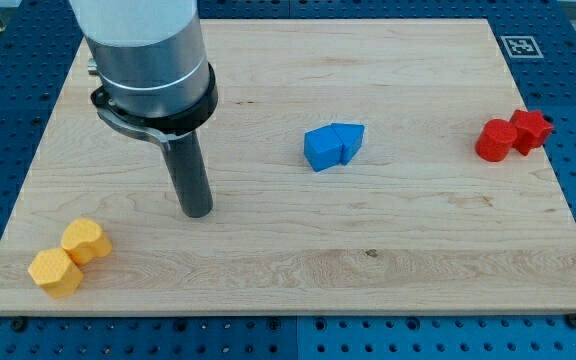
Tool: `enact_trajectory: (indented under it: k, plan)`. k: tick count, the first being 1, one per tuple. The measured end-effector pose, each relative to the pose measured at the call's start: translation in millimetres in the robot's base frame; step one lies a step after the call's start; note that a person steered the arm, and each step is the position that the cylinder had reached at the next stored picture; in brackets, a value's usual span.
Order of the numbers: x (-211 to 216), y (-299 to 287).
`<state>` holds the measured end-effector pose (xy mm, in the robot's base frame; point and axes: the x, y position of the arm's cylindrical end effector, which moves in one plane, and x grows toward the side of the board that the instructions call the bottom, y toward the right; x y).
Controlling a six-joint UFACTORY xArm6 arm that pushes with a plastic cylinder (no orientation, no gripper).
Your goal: Push yellow hexagon to right a bit
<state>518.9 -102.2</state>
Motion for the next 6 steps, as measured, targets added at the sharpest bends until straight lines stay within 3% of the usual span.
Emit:
enact_trajectory:
  k: [3,5,6]
  plan:
    - [0,26]
    - [-41,-105]
    - [-32,-174]
